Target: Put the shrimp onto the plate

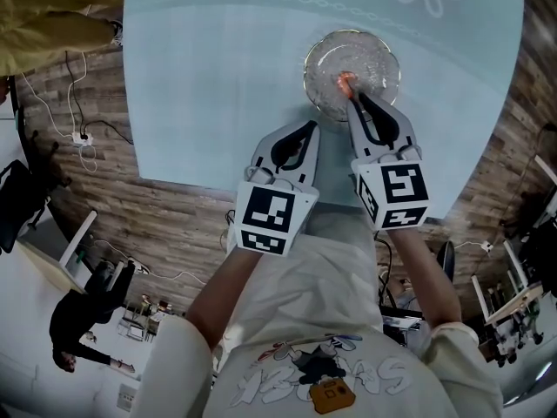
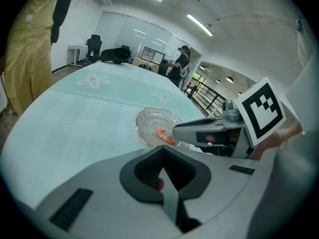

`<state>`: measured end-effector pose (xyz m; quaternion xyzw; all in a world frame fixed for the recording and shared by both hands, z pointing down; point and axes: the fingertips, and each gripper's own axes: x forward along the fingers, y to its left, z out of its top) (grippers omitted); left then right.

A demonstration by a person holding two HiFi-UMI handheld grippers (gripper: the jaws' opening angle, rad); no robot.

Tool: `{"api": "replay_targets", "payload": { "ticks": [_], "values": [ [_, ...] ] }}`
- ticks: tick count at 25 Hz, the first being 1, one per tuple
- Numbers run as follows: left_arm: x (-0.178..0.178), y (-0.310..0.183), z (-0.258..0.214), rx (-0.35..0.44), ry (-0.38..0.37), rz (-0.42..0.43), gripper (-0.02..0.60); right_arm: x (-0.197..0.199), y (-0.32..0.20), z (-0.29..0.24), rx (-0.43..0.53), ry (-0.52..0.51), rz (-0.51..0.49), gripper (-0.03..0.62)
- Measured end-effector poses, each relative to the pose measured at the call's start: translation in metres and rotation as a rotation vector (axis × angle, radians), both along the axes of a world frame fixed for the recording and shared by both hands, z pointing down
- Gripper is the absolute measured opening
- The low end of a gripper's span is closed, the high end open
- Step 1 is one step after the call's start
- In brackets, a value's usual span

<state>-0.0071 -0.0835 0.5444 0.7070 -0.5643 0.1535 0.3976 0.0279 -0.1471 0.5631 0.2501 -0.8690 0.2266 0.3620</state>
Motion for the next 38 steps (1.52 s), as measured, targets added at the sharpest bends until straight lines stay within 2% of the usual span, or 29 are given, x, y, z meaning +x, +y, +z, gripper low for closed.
{"api": "replay_targets", "payload": {
  "ticks": [14,22,33,38],
  "values": [
    [-0.002,0.002,-0.044,0.058,-0.028,0.002,0.008,0.002,0.009,-0.051,0.032,-0.069,0.01,0.067],
    [0.0,0.008,-0.07,0.085,-0.033,-0.023,0.008,0.005,0.028,-0.079,-0.007,-0.132,0.01,0.067],
    [0.003,0.014,-0.119,0.156,-0.052,-0.031,0.008,-0.002,0.05,-0.126,0.033,-0.204,-0.039,0.067],
    [0.01,0.028,-0.136,0.159,-0.043,-0.067,0.008,0.0,0.06,-0.147,0.047,-0.24,-0.035,0.067]
  ]
}}
